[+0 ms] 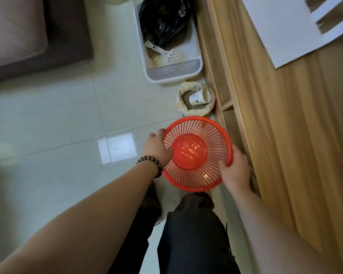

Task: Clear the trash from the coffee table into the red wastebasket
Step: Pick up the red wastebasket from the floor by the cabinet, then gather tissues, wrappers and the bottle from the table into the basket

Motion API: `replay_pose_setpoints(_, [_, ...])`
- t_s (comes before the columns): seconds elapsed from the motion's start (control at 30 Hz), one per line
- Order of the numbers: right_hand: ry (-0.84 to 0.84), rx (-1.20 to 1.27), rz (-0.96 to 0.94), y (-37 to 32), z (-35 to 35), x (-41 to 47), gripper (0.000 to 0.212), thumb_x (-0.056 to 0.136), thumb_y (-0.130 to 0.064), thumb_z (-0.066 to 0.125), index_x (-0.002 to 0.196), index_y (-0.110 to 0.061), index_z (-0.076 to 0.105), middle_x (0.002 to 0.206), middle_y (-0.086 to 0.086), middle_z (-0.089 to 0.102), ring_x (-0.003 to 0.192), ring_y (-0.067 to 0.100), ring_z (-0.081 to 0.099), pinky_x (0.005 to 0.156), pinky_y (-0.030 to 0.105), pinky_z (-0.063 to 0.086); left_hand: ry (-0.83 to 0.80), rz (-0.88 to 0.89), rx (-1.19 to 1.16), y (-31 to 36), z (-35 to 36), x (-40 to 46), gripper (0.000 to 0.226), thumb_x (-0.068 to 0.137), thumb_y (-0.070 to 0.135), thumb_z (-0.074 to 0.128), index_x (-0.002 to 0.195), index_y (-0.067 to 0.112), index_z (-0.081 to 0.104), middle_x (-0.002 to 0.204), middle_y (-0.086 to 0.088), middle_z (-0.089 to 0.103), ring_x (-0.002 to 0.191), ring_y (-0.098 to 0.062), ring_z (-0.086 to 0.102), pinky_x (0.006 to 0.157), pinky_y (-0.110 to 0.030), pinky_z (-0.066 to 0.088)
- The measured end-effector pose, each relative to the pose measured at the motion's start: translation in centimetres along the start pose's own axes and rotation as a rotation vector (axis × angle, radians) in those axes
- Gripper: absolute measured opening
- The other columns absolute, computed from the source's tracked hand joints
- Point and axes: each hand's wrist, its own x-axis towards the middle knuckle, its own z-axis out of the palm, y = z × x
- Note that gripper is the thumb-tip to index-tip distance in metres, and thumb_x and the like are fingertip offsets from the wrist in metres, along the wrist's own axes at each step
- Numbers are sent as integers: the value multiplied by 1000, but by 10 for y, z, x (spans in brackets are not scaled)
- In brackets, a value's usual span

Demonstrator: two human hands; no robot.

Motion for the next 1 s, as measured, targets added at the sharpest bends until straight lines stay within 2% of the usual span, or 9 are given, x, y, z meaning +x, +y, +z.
replay_pose_setpoints(0.13, [33,17,-100,-65,-68,-59,47,90,-12,56,134,-26,44,125,3,50,109,18,57,86,30,48,118,61,-22,30,-87,-72,54,88,31,57,138,23,40,126,-10,50,101,-28,59,71,-32,46])
replay_pose_setpoints(0.27, [88,11,-228,-134,-143,-119,50,90,-7,53,136,-23,45,126,3,51,100,13,55,77,16,39,234,97,-97,56,-172,-145,45,91,27,52,135,24,44,123,-10,51,97,-30,60,71,-31,42])
replay_pose_setpoints(0.33, [111,5,-301,-167,-174,-147,49,88,-4,53,134,-22,48,123,4,53,96,14,56,74,19,37,298,111,-127,63,-208,-179,41,92,26,51,133,24,46,119,-9,52,94,-30,61,71,-31,44])
replay_pose_setpoints(0.43, [97,14,-397,-206,-210,-179,48,89,-4,52,134,-20,48,126,4,52,106,20,57,82,21,37,385,150,-172,69,-248,-223,39,93,23,49,132,23,48,112,-7,52,89,-28,60,71,-31,44])
replay_pose_setpoints(0.53, [65,24,-505,-234,-232,-200,47,91,-7,52,135,-21,47,127,3,51,109,18,56,83,21,38,468,146,-228,68,-276,-255,40,92,21,51,133,21,49,106,-3,50,88,-27,61,75,-34,50])
replay_pose_setpoints(0.63, [26,8,-633,-258,-242,-213,46,90,-7,52,133,-22,49,122,3,54,108,16,55,85,20,37,557,124,-272,59,-292,-278,42,91,17,54,132,19,51,110,-9,54,83,-28,62,77,-38,52])
replay_pose_setpoints(0.77, [-80,-34,-794,-286,-235,-224,48,89,-4,51,134,-20,48,124,3,52,112,16,53,91,19,36,729,46,-338,34,-295,-309,41,89,17,56,130,20,53,104,-6,55,74,-17,54,69,-29,43])
replay_pose_setpoints(0.9, [-180,-128,-954,-309,-204,-243,47,91,-8,50,136,-21,46,119,-3,50,102,4,48,79,3,32,885,-95,-423,-3,-286,-351,42,87,16,59,129,20,55,96,2,50,72,-12,51,68,-25,37])
replay_pose_setpoints(1.0, [-274,-197,-1087,-324,-169,-274,46,91,-8,49,134,-22,46,112,-9,45,98,0,44,84,5,32,992,-244,-480,-39,-274,-393,42,86,15,60,128,19,56,94,4,50,72,-11,51,70,-26,38])
